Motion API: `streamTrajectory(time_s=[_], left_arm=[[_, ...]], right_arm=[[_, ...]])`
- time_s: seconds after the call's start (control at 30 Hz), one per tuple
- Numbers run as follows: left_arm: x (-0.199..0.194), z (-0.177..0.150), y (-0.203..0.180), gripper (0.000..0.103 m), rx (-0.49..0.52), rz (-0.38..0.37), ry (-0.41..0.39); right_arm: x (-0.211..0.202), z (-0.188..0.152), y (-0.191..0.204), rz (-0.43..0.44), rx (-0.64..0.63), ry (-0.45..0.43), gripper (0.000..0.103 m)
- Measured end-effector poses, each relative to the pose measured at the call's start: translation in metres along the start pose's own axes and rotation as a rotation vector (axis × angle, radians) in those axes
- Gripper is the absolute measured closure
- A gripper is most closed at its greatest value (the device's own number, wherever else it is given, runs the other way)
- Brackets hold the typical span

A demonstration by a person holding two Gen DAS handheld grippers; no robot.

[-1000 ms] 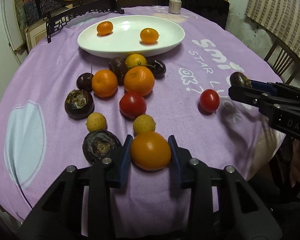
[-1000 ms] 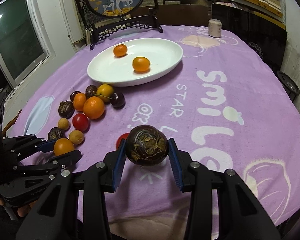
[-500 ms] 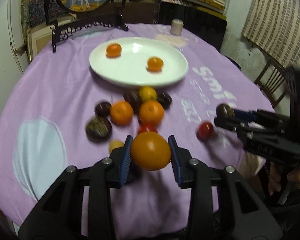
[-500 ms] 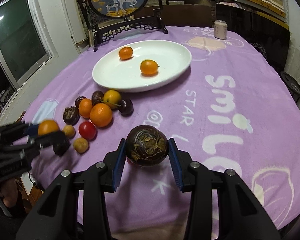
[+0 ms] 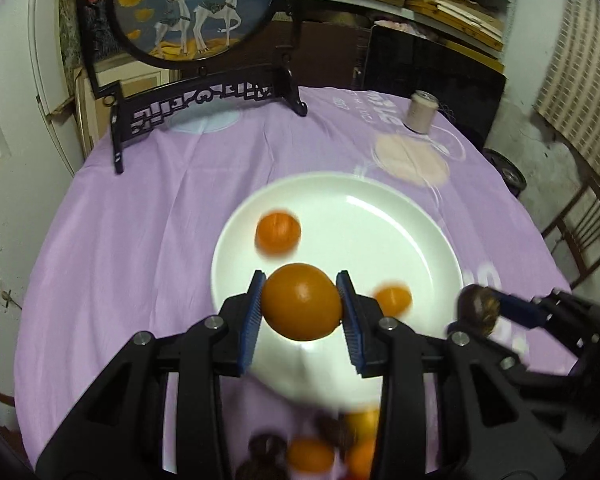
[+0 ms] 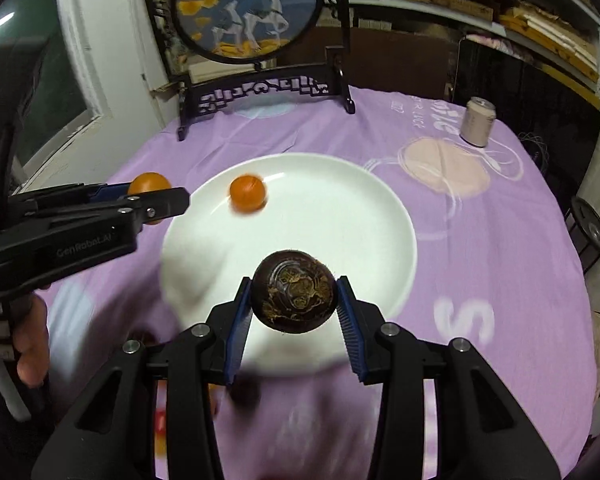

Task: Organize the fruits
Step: 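Carry both fruits over the white plate and open both tools to release them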

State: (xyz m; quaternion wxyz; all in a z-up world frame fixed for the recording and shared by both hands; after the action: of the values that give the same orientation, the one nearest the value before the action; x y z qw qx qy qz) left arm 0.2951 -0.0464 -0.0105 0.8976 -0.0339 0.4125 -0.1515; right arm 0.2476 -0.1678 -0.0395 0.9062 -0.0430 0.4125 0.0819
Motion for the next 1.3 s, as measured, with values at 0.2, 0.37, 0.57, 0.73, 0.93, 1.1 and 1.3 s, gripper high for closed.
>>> streamTrajectory(time_s=[0.2,0.37,0.57,0.73,0.93,1.1,1.3], left_arm=[[0.048,0.019,0.012,0.066,-0.085,-0.045,0.011],[0.071,0.013,0.016,0.066,-0.092,-0.048,0.057],[0.08,0.009,0.014,0.066,-0.089,-0.052,0.079],[0.064,0.009,0.018,0.047,-0.102,-0.055,0.024],[0.034,-0.002,0.022,0.047,-0.069,-0.034,-0.051],[0.017,-0.016,0.026,0.045,-0.056,-0.019,-0.082],[-0.003,-0.056,0.033,0.038,-0.056,-0.028,-0.097]], right_arm=[[0.056,0.035,-0.006,-0.016,0.024,0.022,0.061],[0.086,0.032,-0.01,-0.004,0.04,0.072,0.061],[0.099,0.031,-0.009,-0.034,0.028,0.08,0.06],[0.088,0.026,-0.01,-0.119,-0.022,0.017,0.052],[0.042,0.002,-0.018,-0.128,0.038,-0.053,0.052],[-0.009,-0.047,-0.017,-0.066,0.066,-0.074,0.05],[-0.045,-0.136,-0.02,0.01,0.069,0.037,0.045]])
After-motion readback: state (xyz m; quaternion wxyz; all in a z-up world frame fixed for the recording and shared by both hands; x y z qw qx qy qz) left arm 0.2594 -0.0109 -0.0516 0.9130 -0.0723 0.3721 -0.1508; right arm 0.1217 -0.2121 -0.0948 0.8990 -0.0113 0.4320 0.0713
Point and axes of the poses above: each gripper's, at about its wrist camera, not at the fingertips, and x roughly the way its jaws point, y to its left, z to its top, the point moved 5 cm from there along x, roughly the way its jaws point, and after that the axes turned 7 degrees about -z, right-handed, at the moved point
